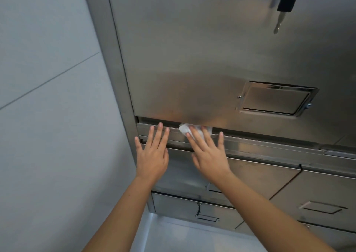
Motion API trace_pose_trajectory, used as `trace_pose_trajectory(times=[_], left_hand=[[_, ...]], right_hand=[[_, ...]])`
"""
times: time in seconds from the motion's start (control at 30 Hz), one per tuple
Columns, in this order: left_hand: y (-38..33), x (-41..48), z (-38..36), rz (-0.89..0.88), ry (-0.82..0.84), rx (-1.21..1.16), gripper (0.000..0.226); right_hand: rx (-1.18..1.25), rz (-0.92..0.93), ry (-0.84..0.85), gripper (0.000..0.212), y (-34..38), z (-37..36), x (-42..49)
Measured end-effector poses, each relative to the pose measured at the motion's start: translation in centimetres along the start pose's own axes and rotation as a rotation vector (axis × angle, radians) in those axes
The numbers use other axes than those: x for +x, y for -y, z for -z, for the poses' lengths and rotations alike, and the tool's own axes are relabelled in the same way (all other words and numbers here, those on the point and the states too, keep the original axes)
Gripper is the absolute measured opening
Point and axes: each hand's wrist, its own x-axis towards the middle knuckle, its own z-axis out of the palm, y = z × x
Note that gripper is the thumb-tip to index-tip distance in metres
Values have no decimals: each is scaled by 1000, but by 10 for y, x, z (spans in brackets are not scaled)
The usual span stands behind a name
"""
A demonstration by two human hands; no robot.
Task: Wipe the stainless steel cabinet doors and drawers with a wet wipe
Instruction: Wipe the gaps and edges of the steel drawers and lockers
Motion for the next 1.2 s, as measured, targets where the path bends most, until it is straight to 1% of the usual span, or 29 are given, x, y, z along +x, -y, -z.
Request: trace_pose_trajectory(times=[0.17, 0.27, 0.37, 0.43, 0.57, 0.63, 0.7, 0.77, 0.83, 0.9, 0.97, 1.07, 1.2], left_hand=[[19, 2, -1, 33, -20, 48, 71], [28, 2, 0, 70, -29, 44, 71], [36, 2, 3, 70, -14, 49, 70], [42, 2, 5, 78, -1, 66, 69], [55, 3, 12, 79, 3, 133, 70], [65, 3, 15, 69, -33, 160, 70], [72, 1, 18, 50, -73, 166, 66], [73, -1, 21, 26, -83, 177, 57], [72, -1, 23, 32, -78, 164, 56], [71, -2, 24, 48, -68, 138, 61], [72, -3, 25, 41, -54, 142, 56], [72, -4, 28, 63, 3, 120, 58], [72, -2, 28, 78, 11, 109, 58]], right_hand=[[-14, 79, 82, 69, 41, -4, 32], [-16, 52, 31, 70, 34, -7, 28], [-4, 57, -22, 70, 21, -11, 16], [2, 56, -28, 69, 21, -11, 15], [18, 94, 111, 69, 48, -6, 39], [67, 150, 189, 68, 68, -9, 56], [72, 154, 233, 66, 85, -11, 67], [15, 148, 209, 66, 92, -9, 70], [-43, 131, 125, 68, 89, -8, 65], [-46, 119, 49, 69, 79, -10, 57], [-12, 114, -4, 71, 69, -15, 50], [0, 109, -23, 71, 70, -16, 51], [-36, 171, 29, 66, 97, -13, 74]])
